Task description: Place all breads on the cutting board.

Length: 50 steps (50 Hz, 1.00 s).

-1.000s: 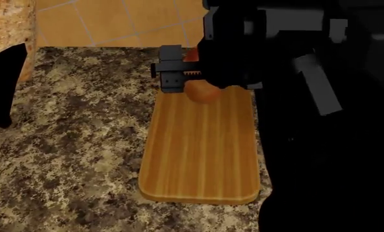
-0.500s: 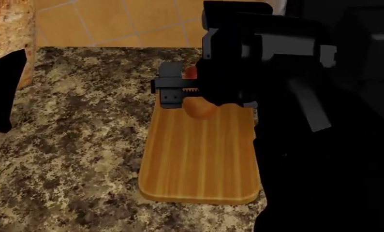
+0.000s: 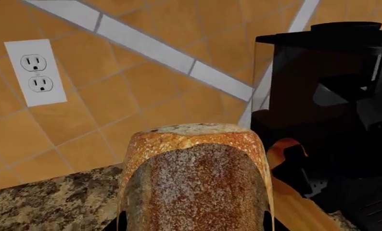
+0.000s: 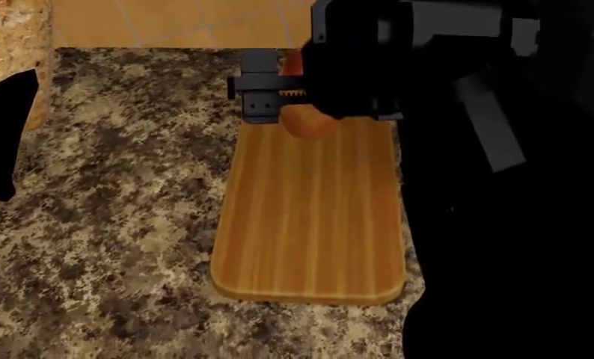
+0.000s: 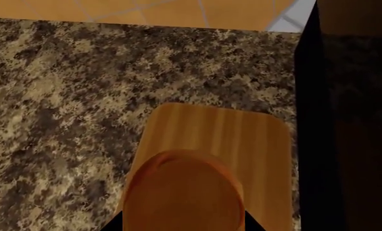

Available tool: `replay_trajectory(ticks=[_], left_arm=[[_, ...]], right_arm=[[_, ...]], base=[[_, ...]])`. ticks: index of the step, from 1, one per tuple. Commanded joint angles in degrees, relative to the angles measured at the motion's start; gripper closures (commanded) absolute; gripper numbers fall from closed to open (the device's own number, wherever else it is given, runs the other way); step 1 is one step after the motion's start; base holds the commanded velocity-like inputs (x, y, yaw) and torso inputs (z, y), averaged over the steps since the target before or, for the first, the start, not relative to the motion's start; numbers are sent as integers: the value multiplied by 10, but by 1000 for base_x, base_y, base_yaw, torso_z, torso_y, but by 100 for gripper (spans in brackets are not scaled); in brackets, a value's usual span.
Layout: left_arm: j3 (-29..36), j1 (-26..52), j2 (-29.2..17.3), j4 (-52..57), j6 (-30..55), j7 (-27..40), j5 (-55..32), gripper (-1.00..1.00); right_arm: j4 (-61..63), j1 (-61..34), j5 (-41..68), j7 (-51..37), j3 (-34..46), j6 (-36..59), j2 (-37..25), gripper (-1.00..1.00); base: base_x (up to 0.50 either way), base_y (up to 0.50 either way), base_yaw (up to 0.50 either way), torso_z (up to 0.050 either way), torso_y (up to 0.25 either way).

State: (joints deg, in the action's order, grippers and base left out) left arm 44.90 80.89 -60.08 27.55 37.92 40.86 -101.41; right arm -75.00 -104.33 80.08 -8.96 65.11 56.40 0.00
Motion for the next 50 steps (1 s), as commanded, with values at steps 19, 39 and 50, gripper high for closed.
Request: replay_trajectory(ticks=[19, 39, 50], left_arm=[[-2, 2, 2, -1, -6, 11, -12, 100], [-5, 1, -2, 1, -7, 12, -14, 100], [-7, 0, -1, 4, -10, 16, -17, 100]], right_arm=[[0, 1, -60, 2, -50, 3, 0, 100], [0, -4, 275, 4, 290, -68, 0, -100], [0, -51, 534, 51, 571, -112, 0, -100]], base=[[-1, 0, 0, 0, -126], [0, 0, 0, 0, -2], [0, 0, 0, 0, 0]])
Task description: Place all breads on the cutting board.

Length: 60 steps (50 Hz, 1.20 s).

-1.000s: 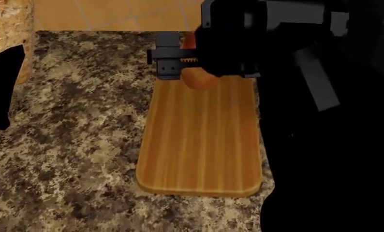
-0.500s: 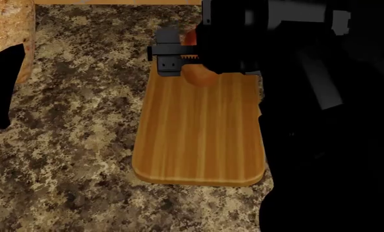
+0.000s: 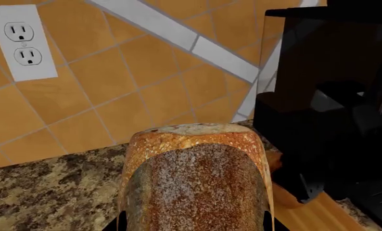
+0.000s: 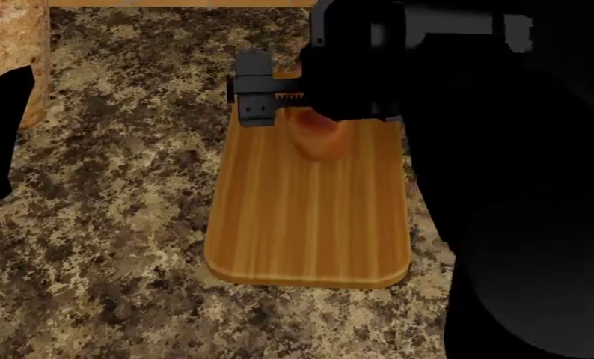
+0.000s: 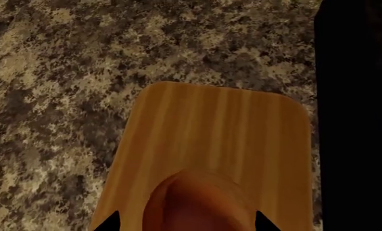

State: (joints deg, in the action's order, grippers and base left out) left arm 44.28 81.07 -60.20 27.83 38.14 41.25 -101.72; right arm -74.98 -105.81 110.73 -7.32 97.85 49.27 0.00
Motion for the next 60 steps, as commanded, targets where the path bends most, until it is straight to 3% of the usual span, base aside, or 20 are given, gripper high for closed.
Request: replay_trajectory(ticks=[1, 10, 18, 20, 22, 25, 27, 35, 48, 60], left_arm=[[-1, -2, 0, 1, -12, 13, -14, 100], [-1, 14, 4, -3, 1, 15, -23, 100], [0, 17, 13, -2, 3, 21, -26, 100], [1, 16, 14, -4, 2, 20, -23, 100], [3, 15, 16, -6, 3, 21, -20, 100], [4, 21, 19, -10, 7, 24, -22, 100], [3, 33, 21, -13, 16, 28, -29, 100], [7, 79, 42, -42, 53, 15, -57, 100], [42, 163, 122, -139, 121, 4, -39, 100], [84, 249, 228, -292, 172, -94, 28, 100]], right_arm=[[0, -42, 251, 42, 273, -43, 0, -100], [0, -112, 365, 119, 437, -45, 0, -100], [12, -173, 396, 195, 499, -52, -6, -100], [184, -261, 391, 124, 469, -176, -82, -100], [356, -291, 357, 72, 413, -219, -142, -100], [499, -291, 253, -51, 221, -200, -256, -100], [575, -291, 225, -110, 146, -185, -319, -100], [779, -288, 221, -258, -16, -137, -481, -100], [1026, -273, 240, -352, -134, -135, -712, -100], [1150, -227, 232, -349, -145, -157, -887, -100]], base=[[0, 0, 0, 0, 0], [0, 0, 0, 0, 0], [0, 0, 0, 0, 0], [0, 0, 0, 0, 0], [0, 0, -1, 0, 0], [0, 0, -1, 0, 0], [0, 0, 0, 0, 0], [0, 0, 0, 0, 0], [0, 0, 0, 0, 0], [0, 0, 0, 0, 0]])
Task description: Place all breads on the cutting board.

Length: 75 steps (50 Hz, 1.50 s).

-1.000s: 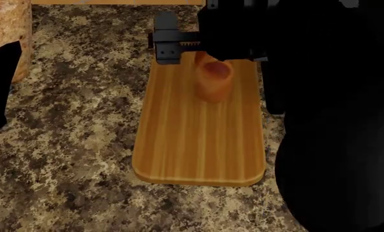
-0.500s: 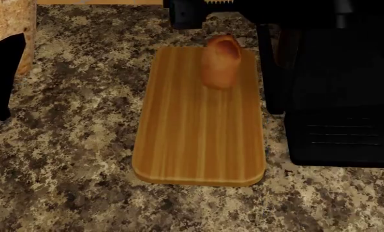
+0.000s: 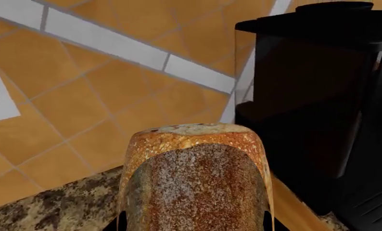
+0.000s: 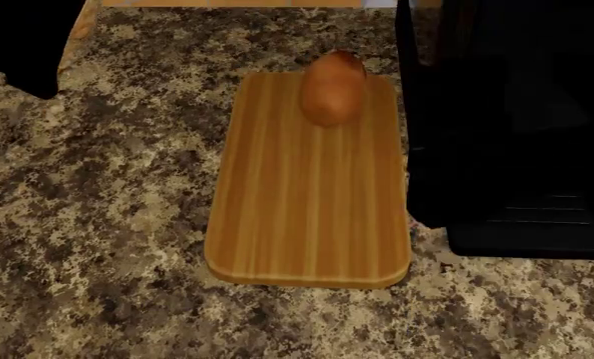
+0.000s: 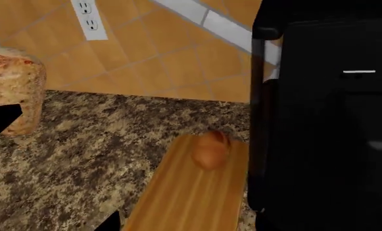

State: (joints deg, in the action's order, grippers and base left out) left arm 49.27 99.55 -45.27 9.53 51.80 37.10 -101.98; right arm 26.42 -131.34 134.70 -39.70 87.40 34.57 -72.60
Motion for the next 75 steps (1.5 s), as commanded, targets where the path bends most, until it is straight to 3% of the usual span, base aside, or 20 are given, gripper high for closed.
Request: replay_trajectory(ticks=[1, 7, 21, 30, 34, 43, 53, 74, 75], left_arm=[[44, 72, 94, -129, 42, -72, 45, 100], [87, 100, 153, -201, 65, -154, 101, 100], [150, 112, 241, -304, 93, -308, 150, 100], [205, 110, 301, -378, 120, -377, 184, 100], [254, 119, 352, -467, 118, -460, 233, 100], [325, 108, 449, -614, 74, -571, 312, 100], [383, 88, 453, -592, 57, -549, 272, 100], [399, 74, 453, -545, 44, -515, 232, 100], [399, 74, 453, -544, 44, -513, 235, -100]], right_arm=[[141, 27, -2, -30, -45, -7, -174, -100], [150, 26, 27, -71, -62, -10, -174, -100], [171, 23, 81, -132, -102, -3, -174, -100], [174, 36, 86, -143, -112, -15, -174, -100], [184, 46, 81, -140, -109, -31, -174, -100], [207, 70, 66, -142, -102, -67, -174, -100], [243, 104, 33, -145, -81, -125, -174, -100], [256, 131, 13, -140, -77, -153, -174, -100], [256, 132, 13, -139, -77, -153, -174, -100]], base=[[0, 0, 0, 0, 0], [0, 0, 0, 0, 0], [0, 0, 0, 0, 0], [0, 0, 0, 0, 0], [0, 0, 0, 0, 0], [0, 0, 0, 0, 0], [0, 0, 0, 0, 0], [0, 0, 0, 0, 0], [0, 0, 0, 0, 0]])
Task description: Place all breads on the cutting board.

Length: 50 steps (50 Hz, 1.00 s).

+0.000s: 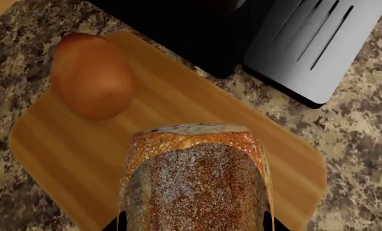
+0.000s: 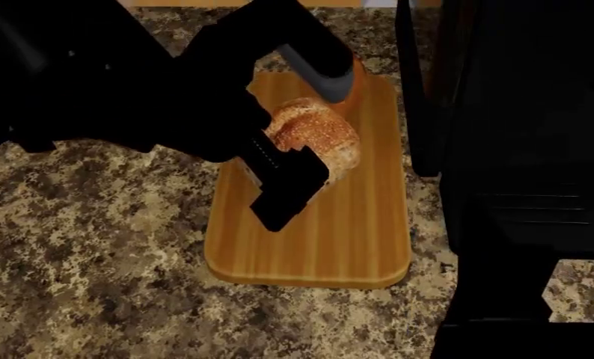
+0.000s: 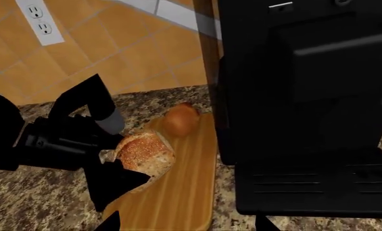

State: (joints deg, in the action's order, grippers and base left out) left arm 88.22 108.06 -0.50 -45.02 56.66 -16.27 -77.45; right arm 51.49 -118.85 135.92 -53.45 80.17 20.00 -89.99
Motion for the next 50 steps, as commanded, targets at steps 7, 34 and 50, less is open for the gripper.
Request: replay_trajectory(ticks=[7, 34, 50], left_arm=[[6, -1, 5, -20, -13, 20, -13, -100], [-217, 67, -337, 396, -40, 390, -308, -100], [-294, -13, -562, 669, -148, 539, -357, -100]], right_arm=[[11, 18, -10, 2, -1, -18, 0, -100], [-49, 1, 5, 43, -45, 57, 0, -100], [-39, 50, -68, 87, -10, -3, 0, -100]], base=[[0, 0, 0, 0, 0], [0, 0, 0, 0, 0], [0, 0, 0, 0, 0]])
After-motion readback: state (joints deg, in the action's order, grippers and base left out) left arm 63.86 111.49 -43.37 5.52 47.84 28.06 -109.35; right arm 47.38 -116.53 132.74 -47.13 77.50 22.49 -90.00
